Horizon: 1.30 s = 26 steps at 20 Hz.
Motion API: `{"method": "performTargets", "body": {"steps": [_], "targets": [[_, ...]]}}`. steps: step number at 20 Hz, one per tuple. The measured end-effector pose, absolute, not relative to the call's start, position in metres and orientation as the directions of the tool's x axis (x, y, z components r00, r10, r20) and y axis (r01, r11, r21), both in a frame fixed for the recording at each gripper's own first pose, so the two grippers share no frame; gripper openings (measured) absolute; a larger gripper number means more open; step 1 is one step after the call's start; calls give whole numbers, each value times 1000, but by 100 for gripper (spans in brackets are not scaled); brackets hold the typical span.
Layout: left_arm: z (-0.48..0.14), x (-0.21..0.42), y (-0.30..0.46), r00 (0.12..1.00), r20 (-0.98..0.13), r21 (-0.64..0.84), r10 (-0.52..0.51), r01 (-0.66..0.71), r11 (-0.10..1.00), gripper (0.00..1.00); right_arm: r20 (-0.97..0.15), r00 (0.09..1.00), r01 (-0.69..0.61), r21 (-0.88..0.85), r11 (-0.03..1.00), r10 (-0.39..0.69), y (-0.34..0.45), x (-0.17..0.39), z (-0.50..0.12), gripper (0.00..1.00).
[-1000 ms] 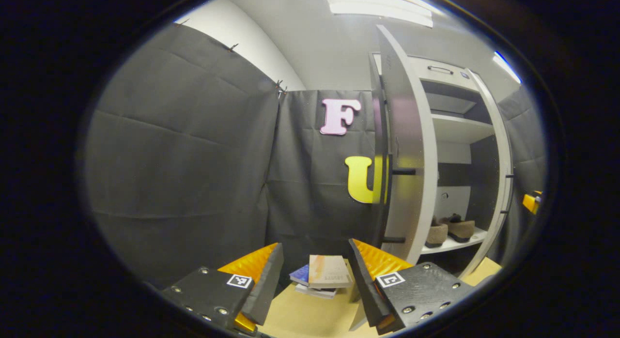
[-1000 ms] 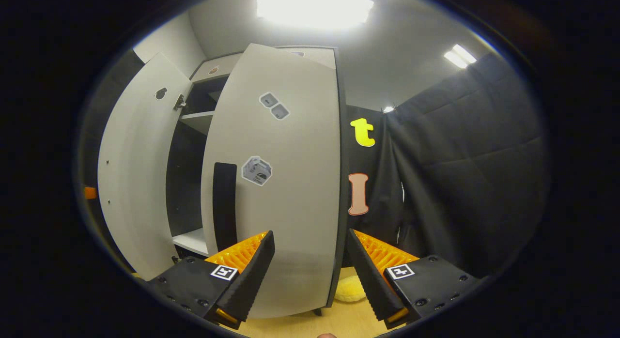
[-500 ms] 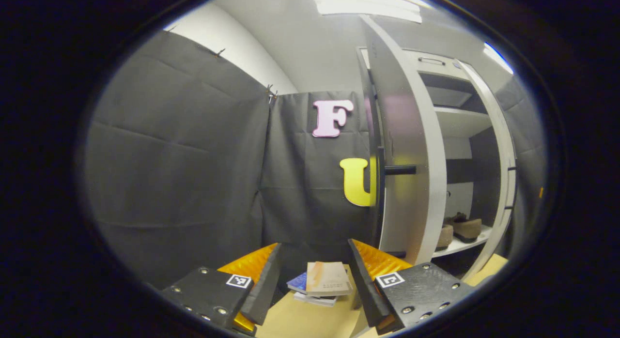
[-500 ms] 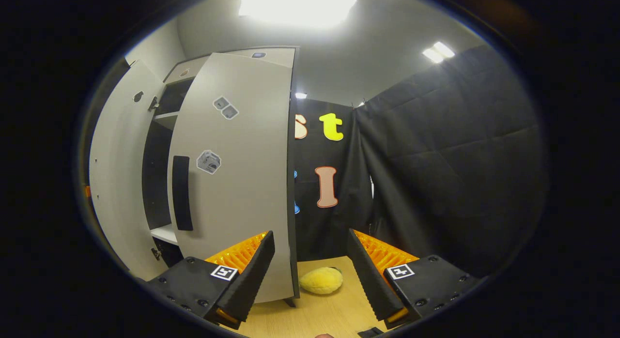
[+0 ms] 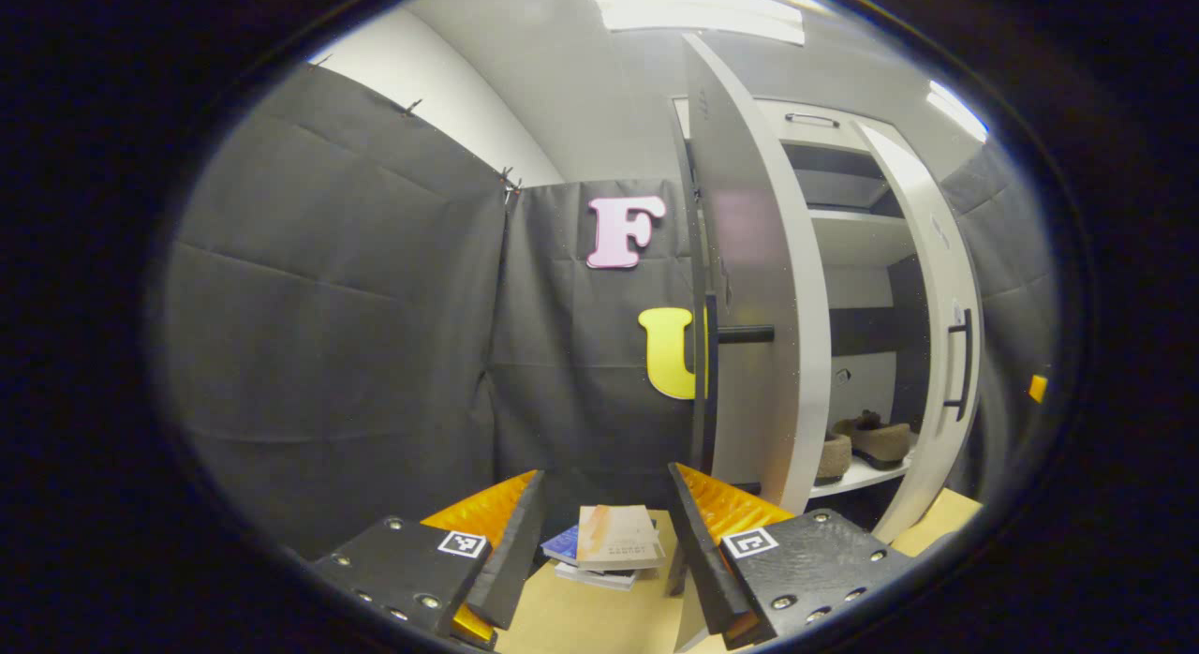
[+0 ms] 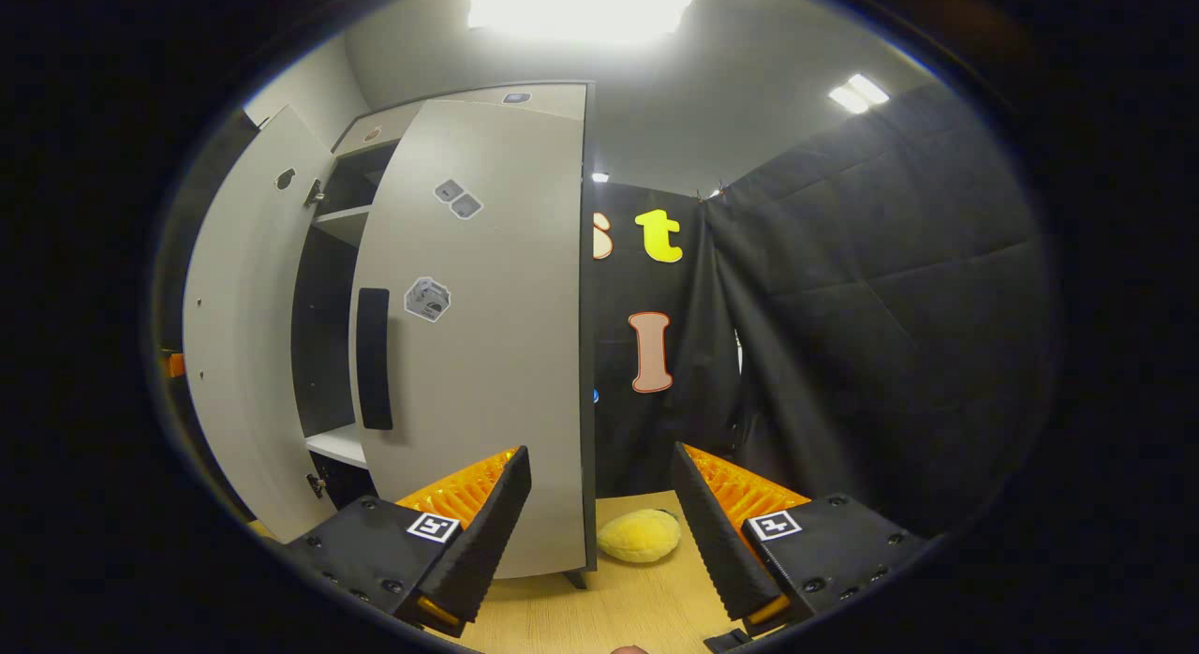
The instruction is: Grab one shoe with the right hand and put it into the shoe cabinet, grab the other shoe with the left hand and put it into the shoe cabinet; then close the right door with the right hand and the left door with the left hand.
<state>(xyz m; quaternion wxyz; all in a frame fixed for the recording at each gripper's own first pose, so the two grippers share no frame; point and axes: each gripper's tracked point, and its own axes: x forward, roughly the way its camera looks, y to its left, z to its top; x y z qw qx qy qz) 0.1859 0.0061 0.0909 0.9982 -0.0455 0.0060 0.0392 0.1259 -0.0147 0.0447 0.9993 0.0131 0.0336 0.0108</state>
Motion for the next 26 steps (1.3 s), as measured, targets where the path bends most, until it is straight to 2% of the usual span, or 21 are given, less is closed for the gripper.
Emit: {"method": "performTargets", "body": {"steps": [1, 2, 6, 8, 9, 10, 11, 12, 13, 15, 16, 17, 22, 23, 25, 26], "targets": [[91, 186, 1, 998, -14, -96, 58, -59, 994, 80, -66, 997, -26, 24, 999, 27, -12, 125, 46, 96], [91, 185, -5, 999, -11, -104, 38, -38, 994, 75, -66, 997, -30, 21, 999, 31, -11, 123, 45, 96], [93, 186, -22, 1000, 0, -108, -13, 13, 994, 75, -63, 997, -31, 16, 999, 32, -10, 120, 47, 96], [96, 187, -31, 999, 6, -108, -31, 32, 994, 75, -66, 997, -29, 13, 1000, 29, -11, 117, 46, 96], [96, 187, -37, 999, 8, -112, -46, 47, 993, 75, -67, 997, -25, 10, 1000, 25, -13, 115, 45, 93], [98, 186, -43, 998, 11, -117, -62, 63, 991, 75, -70, 997, -23, 8, 1000, 23, -14, 112, 44, 96], [98, 188, -49, 997, 14, -121, -77, 78, 990, 75, -73, 997, -22, 9, 1000, 22, -15, 111, 43, 92], [99, 189, -54, 996, 19, -121, -83, 85, 989, 80, -74, 997, -20, 11, 1000, 20, -16, 110, 42, 96], [101, 191, -60, 996, 22, -118, -88, 90, 989, 75, -74, 997, -16, 11, 1000, 17, -19, 114, 55, 96], [105, 194, -72, 994, 32, -119, -106, 109, 987, 75, -80, 997, -11, 10, 1000, 11, -22, 112, 54, 96], [106, 196, -78, 992, 38, -126, -119, 123, 984, 70, -81, 997, -7, 7, 1000, 8, -24, 111, 53, 96], [108, 197, -85, 990, 45, -133, -133, 137, 982, 75, -81, 997, -1, 1, 1000, 2, -26, 109, 54, 96], [111, 217, -136, 978, 65, -158, -198, 206, 966, 75, -85, 996, 20, 0, 1000, -20, -36, 106, 53, 96], [111, 224, -147, 976, 65, -169, -207, 215, 962, 80, -88, 996, 24, -3, 1000, -24, -37, 106, 51, 96], [107, 238, -164, 976, 48, -188, -213, 218, 958, 80, -97, 995, 25, -4, 1000, -26, -39, 106, 48, 96], [106, 242, -169, 976, 44, -191, -212, 216, 957, 75, -99, 995, 24, -4, 1000, -25, -39, 104, 47, 92]]}}
